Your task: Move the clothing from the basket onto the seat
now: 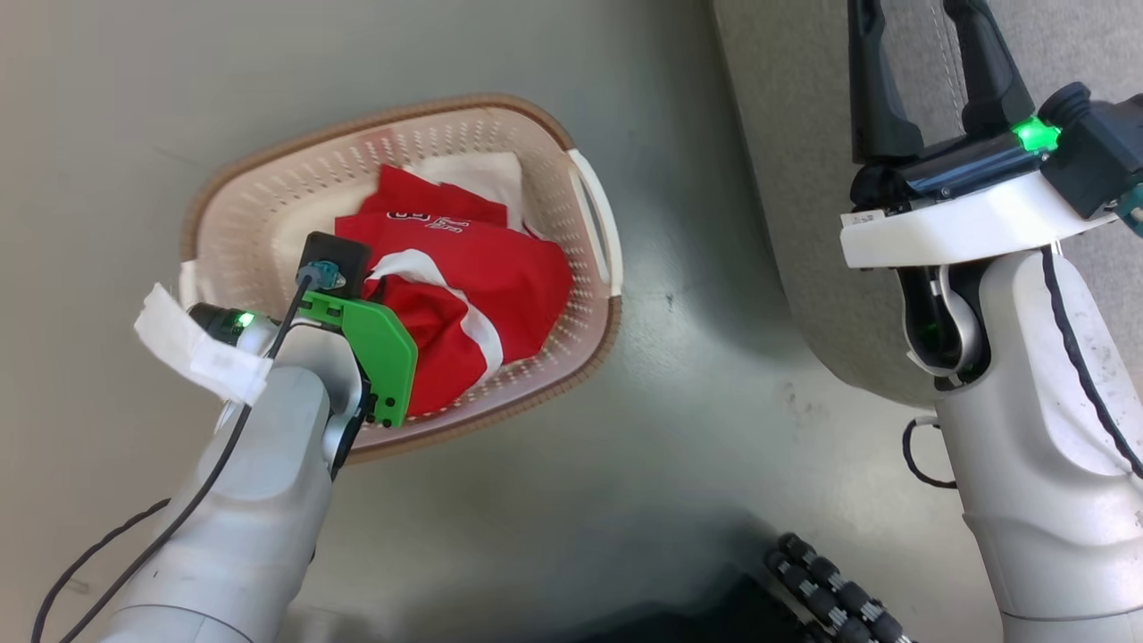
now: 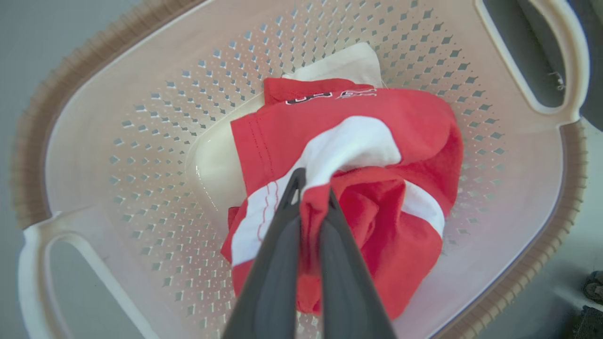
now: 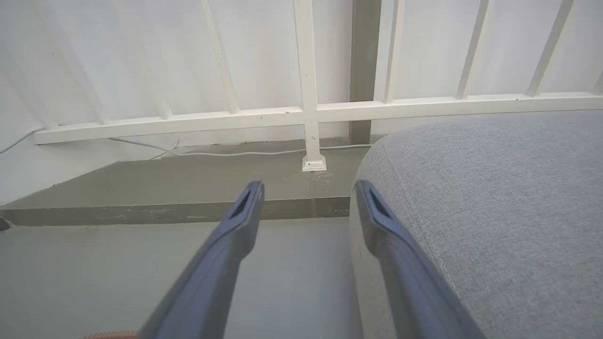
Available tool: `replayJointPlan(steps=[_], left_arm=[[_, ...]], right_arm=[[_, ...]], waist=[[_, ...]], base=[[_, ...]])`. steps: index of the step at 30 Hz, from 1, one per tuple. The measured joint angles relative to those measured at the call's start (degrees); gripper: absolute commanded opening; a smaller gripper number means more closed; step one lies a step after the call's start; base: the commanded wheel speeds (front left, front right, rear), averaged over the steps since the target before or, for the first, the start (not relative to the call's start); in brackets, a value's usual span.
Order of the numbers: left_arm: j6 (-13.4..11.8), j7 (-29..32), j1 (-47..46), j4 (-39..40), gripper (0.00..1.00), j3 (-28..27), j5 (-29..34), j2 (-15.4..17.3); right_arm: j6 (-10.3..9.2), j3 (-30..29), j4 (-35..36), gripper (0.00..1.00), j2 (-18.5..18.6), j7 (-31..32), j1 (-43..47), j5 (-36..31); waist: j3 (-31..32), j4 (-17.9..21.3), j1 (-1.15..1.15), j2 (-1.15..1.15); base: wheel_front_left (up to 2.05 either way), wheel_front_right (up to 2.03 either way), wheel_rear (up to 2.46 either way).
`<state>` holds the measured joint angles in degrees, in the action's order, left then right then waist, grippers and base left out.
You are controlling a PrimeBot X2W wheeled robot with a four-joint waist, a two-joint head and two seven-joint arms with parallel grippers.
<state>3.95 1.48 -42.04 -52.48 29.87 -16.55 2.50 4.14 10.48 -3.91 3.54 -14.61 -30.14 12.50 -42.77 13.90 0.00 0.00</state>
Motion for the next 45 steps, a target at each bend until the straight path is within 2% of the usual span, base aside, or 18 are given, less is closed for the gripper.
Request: replayJointPlan(steps=[10,15,25,45], left_arm=[[0.2,-5.5,1.9,-0.1,0.00,0.7,-1.8,-0.2],[1.1,-8.0,3.9,1.6,0.00,2.0,-5.1,-0.3],[1.5,-12.2,7.3,5.3,0.00,4.1,-11.0,-0.4],[1.6,-15.7,10.6,16.4,0.00,4.7,-11.9,-0.4]], right_arm=[[0.35,-0.6,-3.7,1.00,1.2,0.0,2.8,-1.5],[0.41,-0.9,-5.4,1.00,1.7,0.0,4.1,-1.6],[0.60,-1.3,-8.2,1.00,2.1,0.0,7.6,-2.0],[0.67,-0.7,-12.4,1.00,1.0,0.0,16.7,-1.8]], waist=[[5.7,-3.6,0.00,0.00],[8.9,-5.3,0.00,0.00],[15.7,-8.3,0.00,0.00],[30.0,-11.8,0.00,0.00]], base=[[0.00,0.00,0.00],[0.00,0.00,0.00],[0.00,0.00,0.00],[0.00,0.00,0.00]])
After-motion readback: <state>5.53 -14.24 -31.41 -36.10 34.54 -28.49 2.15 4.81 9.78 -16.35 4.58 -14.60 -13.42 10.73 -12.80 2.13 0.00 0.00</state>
